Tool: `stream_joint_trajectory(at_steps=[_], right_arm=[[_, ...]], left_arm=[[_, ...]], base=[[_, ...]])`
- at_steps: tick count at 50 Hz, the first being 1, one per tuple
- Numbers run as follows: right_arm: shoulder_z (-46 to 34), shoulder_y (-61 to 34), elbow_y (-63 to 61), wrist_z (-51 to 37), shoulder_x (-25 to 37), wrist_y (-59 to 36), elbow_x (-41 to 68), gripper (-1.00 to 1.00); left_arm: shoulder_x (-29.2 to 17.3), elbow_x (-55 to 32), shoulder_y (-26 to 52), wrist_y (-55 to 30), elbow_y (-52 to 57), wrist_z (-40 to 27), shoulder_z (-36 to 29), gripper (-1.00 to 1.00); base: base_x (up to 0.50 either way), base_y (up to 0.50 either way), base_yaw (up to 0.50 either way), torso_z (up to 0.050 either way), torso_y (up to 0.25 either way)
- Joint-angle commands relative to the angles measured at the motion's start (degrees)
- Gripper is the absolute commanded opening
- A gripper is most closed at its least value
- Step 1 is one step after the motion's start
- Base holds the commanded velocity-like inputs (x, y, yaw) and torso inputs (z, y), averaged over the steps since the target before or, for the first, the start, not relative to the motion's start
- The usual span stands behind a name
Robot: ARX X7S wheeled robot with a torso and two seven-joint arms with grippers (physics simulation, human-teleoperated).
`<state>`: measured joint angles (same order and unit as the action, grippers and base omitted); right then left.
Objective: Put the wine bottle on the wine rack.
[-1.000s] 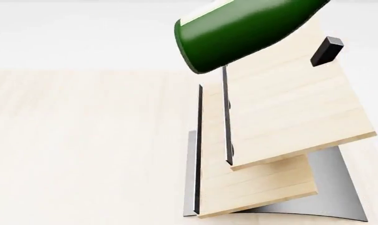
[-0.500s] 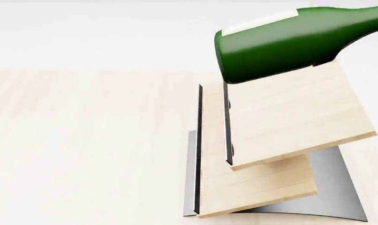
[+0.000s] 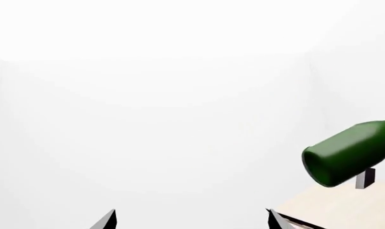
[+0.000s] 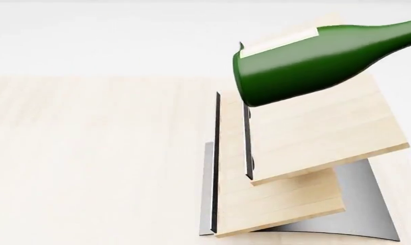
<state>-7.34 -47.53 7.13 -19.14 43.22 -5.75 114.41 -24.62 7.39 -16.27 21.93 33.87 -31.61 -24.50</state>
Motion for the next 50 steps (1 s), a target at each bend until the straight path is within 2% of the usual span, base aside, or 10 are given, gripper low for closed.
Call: stream_joint_trajectory(at_steps=[1, 50], right_arm=[[0.1, -0.5, 0.2, 3.5, 0.5, -1.1, -3.1, -1.0], [0.0, 2.3, 3.9, 6.4, -0.1, -0.8, -4.3, -1.0]], left_arm=[[0.0, 0.2, 0.0, -0.2, 0.0, -0.1, -0.3, 1.0], [-0.3, 0.4, 0.7, -0.3, -0.7, -0.5, -1.3, 1.0]], base=[[0.0, 0.0, 0.0, 0.0, 0.01], [0.0, 0.0, 0.0, 0.0, 0.001]])
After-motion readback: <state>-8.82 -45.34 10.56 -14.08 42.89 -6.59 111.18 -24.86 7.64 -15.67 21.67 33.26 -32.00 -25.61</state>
